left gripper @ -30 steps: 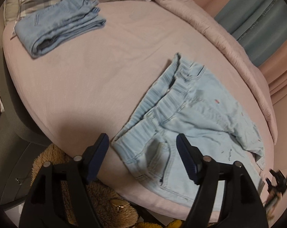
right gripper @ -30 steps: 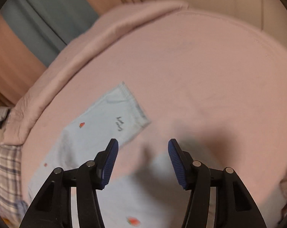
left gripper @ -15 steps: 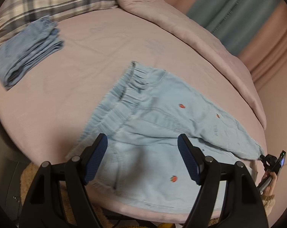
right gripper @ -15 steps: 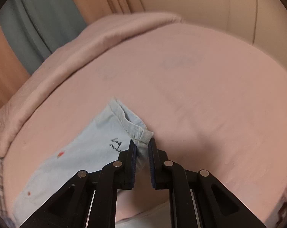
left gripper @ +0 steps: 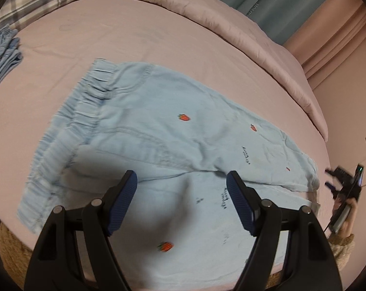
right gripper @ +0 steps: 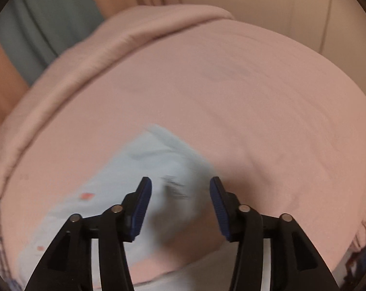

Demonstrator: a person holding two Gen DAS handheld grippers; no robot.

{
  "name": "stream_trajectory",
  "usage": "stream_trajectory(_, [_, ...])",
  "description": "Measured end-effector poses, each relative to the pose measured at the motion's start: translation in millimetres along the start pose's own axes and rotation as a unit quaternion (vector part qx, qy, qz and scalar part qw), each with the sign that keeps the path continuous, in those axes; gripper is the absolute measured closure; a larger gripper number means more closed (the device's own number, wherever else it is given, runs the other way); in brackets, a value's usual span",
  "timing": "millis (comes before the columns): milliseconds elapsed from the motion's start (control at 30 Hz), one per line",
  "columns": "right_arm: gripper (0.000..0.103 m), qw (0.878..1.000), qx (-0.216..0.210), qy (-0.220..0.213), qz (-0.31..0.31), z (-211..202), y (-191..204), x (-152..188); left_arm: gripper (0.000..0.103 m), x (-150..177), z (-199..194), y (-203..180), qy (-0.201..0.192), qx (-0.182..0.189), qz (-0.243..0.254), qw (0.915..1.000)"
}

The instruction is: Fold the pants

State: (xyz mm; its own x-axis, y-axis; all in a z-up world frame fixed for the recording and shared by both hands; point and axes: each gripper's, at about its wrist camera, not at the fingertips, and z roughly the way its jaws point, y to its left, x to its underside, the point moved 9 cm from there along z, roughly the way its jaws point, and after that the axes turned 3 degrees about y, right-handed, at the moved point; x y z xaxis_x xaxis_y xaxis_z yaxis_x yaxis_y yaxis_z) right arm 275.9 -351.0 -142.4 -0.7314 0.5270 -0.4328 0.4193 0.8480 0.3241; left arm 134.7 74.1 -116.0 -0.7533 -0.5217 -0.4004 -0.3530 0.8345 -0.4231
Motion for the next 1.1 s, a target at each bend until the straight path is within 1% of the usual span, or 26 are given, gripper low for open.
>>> stream_trajectory(33, [0.049, 1.000, -0.021, 0.005, -0.003, -1, 15, -3, 0.027, 0, 4, -3, 0.003, 0.002, -0.002, 1.0000])
stream_trajectory(100, [0.049, 0.998, -0.062, 0.031, -0.005, 10, 46, -5, 0.027, 0, 12, -11, 0.010, 0.005, -0.006, 0.9999])
stream_trajectory(167, [0.049, 0.995, -0.080, 0.066, 0.005, 33, 72, -5, 0.027, 2, 15, -15, 0.013, 0.005, -0.006, 0.9999])
stream_trajectory(233, [0.049, 0.993, -0.070, 0.093, 0.019, 60, 89, -4, 0.027, 3, 18, -19, 0.015, 0.005, -0.004, 0.9999])
stream_trajectory(333, [0.049, 0.991, -0.033, 0.122, 0.034, 99, 106, 3, 0.026, 5, 19, -21, 0.019, 0.003, -0.004, 0.9998])
stream_trajectory(400, [0.049, 0.990, -0.015, 0.135, 0.035, 113, 105, 9, 0.026, 6, 21, -19, 0.024, 0.000, -0.006, 0.9997])
stream_trajectory(433, [0.049, 0.991, -0.005, 0.132, 0.032, 118, 105, 8, 0.027, 6, 22, -19, 0.024, -0.003, -0.007, 0.9997])
stream_trajectory(500, [0.068, 0.993, 0.027, 0.111, 0.020, 123, 103, 3, 0.027, 6, 24, -16, 0.024, -0.008, -0.013, 0.9996])
stream_trajectory(533, [0.086, 0.993, 0.045, 0.103, 0.019, 124, 101, 0, 0.027, 6, 24, -15, 0.025, -0.008, -0.016, 0.9995])
stream_trajectory(567, [0.090, 0.994, 0.044, 0.099, 0.021, 124, 98, -1, 0.027, 5, 23, -14, 0.025, -0.006, -0.019, 0.9995])
stream_trajectory(633, [0.097, 0.995, 0.015, 0.099, 0.027, 123, 93, -3, 0.027, 5, 21, -13, 0.025, 0.000, -0.026, 0.9994])
stream_trajectory(667, [0.097, 0.995, -0.004, 0.097, 0.026, 116, 91, -3, 0.027, 4, 20, -14, 0.025, 0.003, -0.028, 0.9993])
stream_trajectory(733, [0.098, 0.995, -0.046, 0.080, 0.024, 90, 84, -2, 0.027, 0, 17, -15, 0.024, 0.008, -0.033, 0.9991])
stream_trajectory(800, [0.097, 0.993, -0.100, 0.054, 0.020, 52, 78, 3, 0.027, -6, 12, -20, 0.016, 0.019, -0.041, 0.9989])
stream_trajectory(833, [0.098, 0.990, -0.140, 0.033, 0.015, 22, 72, 6, 0.027, -9, 11, -23, 0.012, 0.025, -0.044, 0.9987])
stream_trajectory(867, [0.098, 0.987, -0.159, 0.019, 0.012, 4, 68, 13, 0.027, -14, 9, -27, 0.006, 0.033, -0.047, 0.9983])
stream_trajectory(933, [0.097, 0.978, -0.210, -0.012, 0.002, -43, 49, 35, 0.027, -22, 10, -36, -0.002, 0.046, -0.052, 0.9976])
stream_trajectory(967, [0.097, 0.975, -0.221, -0.020, 0.000, -53, 45, 45, 0.028, -28, 13, -43, -0.002, 0.053, -0.052, 0.9972])
stream_trajectory(1000, [0.098, 0.973, -0.230, -0.029, -0.002, -66, 31, 61, 0.028, -33, 17, -49, -0.002, 0.059, -0.051, 0.9970])
stream_trajectory(1067, [0.097, 0.972, -0.233, -0.038, 0.005, -74, 8, 87, 0.028, -46, 31, -63, 0.000, 0.070, -0.050, 0.9963])
stream_trajectory(1100, [0.097, 0.972, -0.231, -0.036, 0.007, -56, 16, 77, 0.029, -51, 40, -68, 0.006, 0.074, -0.054, 0.9957])
